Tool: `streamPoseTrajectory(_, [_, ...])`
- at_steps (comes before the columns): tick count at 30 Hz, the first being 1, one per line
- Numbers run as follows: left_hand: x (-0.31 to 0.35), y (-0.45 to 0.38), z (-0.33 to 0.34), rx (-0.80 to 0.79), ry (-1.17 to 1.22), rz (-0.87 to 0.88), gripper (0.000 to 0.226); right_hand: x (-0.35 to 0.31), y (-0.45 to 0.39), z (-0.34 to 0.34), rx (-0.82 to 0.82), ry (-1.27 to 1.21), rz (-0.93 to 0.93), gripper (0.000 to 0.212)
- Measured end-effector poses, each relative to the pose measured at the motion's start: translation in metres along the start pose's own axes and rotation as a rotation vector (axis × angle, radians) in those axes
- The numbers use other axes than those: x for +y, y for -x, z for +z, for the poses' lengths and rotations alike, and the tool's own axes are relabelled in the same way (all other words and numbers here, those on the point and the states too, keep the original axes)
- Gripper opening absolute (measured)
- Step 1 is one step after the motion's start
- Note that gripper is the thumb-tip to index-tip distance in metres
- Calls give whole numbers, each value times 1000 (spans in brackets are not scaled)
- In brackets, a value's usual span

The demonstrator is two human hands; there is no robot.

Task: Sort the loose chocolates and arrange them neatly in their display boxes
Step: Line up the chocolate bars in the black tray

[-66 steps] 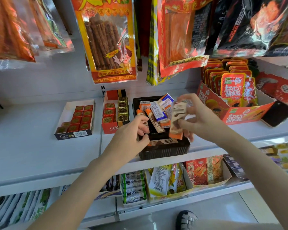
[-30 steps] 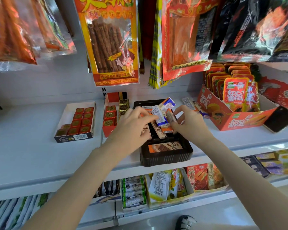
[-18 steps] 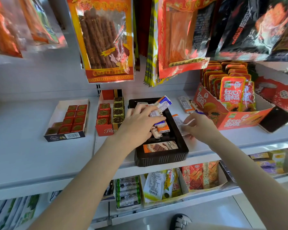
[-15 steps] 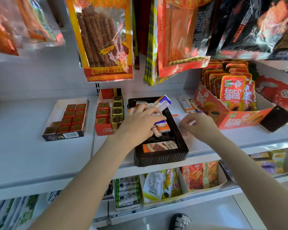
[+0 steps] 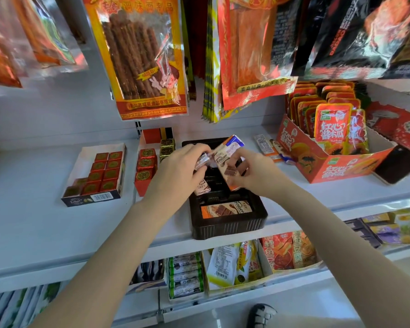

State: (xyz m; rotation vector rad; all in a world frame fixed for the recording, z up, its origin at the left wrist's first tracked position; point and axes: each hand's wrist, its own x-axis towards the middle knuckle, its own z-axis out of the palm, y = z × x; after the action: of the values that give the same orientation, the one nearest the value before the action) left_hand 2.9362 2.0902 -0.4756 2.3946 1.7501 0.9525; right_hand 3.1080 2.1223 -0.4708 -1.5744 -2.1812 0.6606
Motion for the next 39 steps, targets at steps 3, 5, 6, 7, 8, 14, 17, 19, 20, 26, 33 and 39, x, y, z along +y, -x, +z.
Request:
streamPoseTrajectory(3, [-7,6,-1,-49,-96,37,38,4,4,-12,66,-354,122,39])
streamPoseTrajectory(5, [-9,11,-2,-113,-159,91,44,7,8,-15,65,-474,154,62])
streamPoseTrajectory(6, [-10,14,-3,-141,-184,115,46,7,10,-13,66,-446,153,70])
streamPoseTrajectory(7, [-10,16,-4,-159,-199,127,48,6,12,-11,67,-413,151,73])
streamPoseTrajectory(8, [-9,18,-6,-176,-212,127,49,7,13,-8,72,-402,150,69])
streamPoseTrajectory(14, [-7,23,-12,-320,-241,95,57,-4,14,-1,88,-165,82,30])
streamPoseTrajectory(17, [-8,22,-15,-341,-202,89,56,-3,16,5,128,-52,53,27])
streamPoseTrajectory(19, [-9,22,-17,-344,-182,73,55,-2,19,11,154,40,6,24])
streamPoseTrajectory(20, [-9,22,-17,-339,-168,63,54,-3,20,15,164,87,-11,21])
streamPoseTrajectory(26, [-12,22,-17,-250,-73,62,48,-7,16,15,228,226,-62,16])
streamPoseTrajectory(33, [-15,26,-13,-209,48,-18,49,-25,2,25,138,-146,74,31])
streamPoseTrajectory(39, [-19,25,-14,-253,26,-23,57,-32,1,18,83,-622,213,32])
